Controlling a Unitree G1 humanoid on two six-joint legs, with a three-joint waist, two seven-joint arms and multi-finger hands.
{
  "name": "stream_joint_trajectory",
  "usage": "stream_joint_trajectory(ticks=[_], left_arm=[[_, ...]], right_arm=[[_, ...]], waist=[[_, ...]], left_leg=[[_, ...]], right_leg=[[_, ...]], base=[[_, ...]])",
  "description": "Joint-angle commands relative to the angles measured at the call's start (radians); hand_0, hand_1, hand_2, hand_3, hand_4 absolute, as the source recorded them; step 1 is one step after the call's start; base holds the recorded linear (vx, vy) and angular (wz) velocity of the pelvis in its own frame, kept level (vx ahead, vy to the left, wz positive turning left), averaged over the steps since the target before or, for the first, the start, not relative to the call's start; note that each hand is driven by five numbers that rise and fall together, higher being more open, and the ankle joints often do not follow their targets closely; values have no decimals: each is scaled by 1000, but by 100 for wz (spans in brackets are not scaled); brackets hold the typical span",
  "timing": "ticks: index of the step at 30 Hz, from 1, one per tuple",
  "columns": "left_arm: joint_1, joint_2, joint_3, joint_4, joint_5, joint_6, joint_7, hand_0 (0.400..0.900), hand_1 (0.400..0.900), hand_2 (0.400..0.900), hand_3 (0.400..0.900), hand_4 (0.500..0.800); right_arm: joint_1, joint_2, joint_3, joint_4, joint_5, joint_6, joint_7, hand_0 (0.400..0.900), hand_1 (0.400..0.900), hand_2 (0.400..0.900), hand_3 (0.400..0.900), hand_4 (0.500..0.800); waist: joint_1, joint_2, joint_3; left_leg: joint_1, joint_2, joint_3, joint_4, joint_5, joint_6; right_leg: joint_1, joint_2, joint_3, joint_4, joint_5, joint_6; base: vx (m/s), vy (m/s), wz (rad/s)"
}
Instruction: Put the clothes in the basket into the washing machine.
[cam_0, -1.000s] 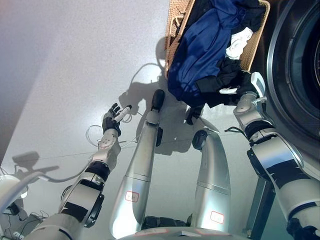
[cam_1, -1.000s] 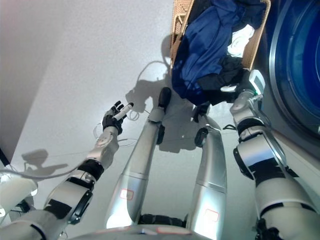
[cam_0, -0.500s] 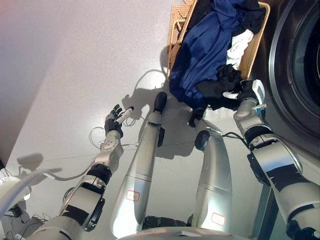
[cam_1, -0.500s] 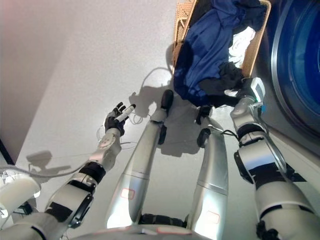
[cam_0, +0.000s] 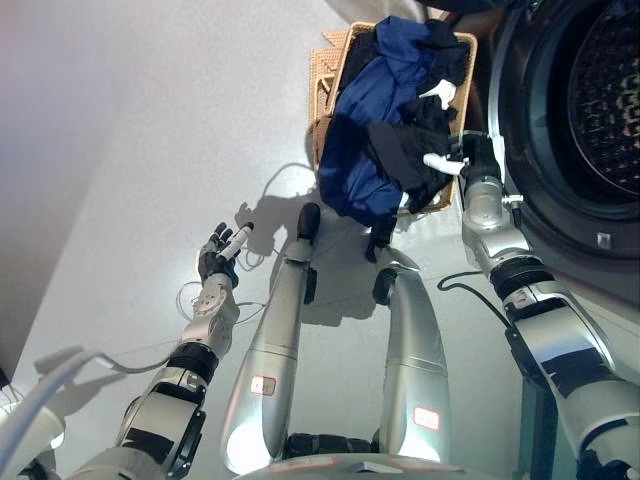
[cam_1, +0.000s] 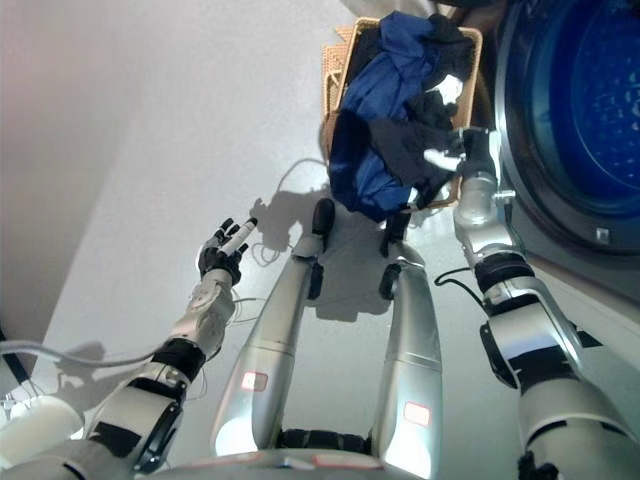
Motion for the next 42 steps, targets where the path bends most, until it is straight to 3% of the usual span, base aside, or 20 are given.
stream_joint_trajectory(ticks=[1,8,18,26,29,35,40,42], left_arm=[[81,1,41,-13,-18,-20,29,900,900,900,900,800],[103,0,52,2,-34,-11,32,900,900,900,900,800],[95,-13,37,70,-42,-1,70,900,900,900,900,800],[73,-23,-16,79,-26,-2,80,900,900,900,900,800],[74,-24,-34,76,-24,-5,73,900,900,900,900,800],[82,-35,-53,90,-25,-9,59,900,900,900,900,800],[79,-50,-57,113,-22,-4,64,900,900,900,900,800],[79,-57,-55,122,-24,-6,73,900,900,900,900,800]], right_arm=[[-21,-105,-96,-106,77,-118,-55,400,400,400,400,500],[-61,-94,-182,-114,167,-161,-107,400,400,400,400,500],[-188,-45,-342,44,308,-225,-345,400,400,400,400,500],[-307,-136,-361,284,393,-191,-434,400,400,400,400,500],[-334,-194,-348,337,417,-177,-419,400,400,400,400,500],[-359,-243,-349,360,487,-222,-409,400,400,400,400,500],[-375,-249,-374,349,497,-265,-477,400,400,400,400,500],[-383,-247,-388,340,483,-292,-543,400,400,400,400,500]], waist=[[-31,15,-37],[-36,19,-48],[-34,62,-61],[-14,107,-72],[-4,124,-78],[10,147,-89],[11,162,-102],[9,167,-107]], left_leg=[[125,1,4,-73,-112,-7],[196,7,13,-103,-118,-3],[233,5,26,-123,-127,3],[223,2,35,-131,-125,0],[210,1,39,-131,-121,-2],[185,-1,45,-124,-115,-3],[174,-4,50,-124,-110,-5],[171,-6,51,-127,-108,-5]], right_leg=[[92,12,20,38,-119,68],[159,21,27,-2,-117,69],[195,27,36,-26,-124,67],[174,23,39,-16,-128,67],[157,18,41,-7,-129,67],[121,15,51,13,-128,68],[103,13,57,29,-129,68],[98,13,59,34,-129,67]], base=[[46,14,-8],[48,11,-8],[50,1,-3],[44,-13,1],[10,-6,2],[5,-11,0],[0,0,0],[0,0,0]])
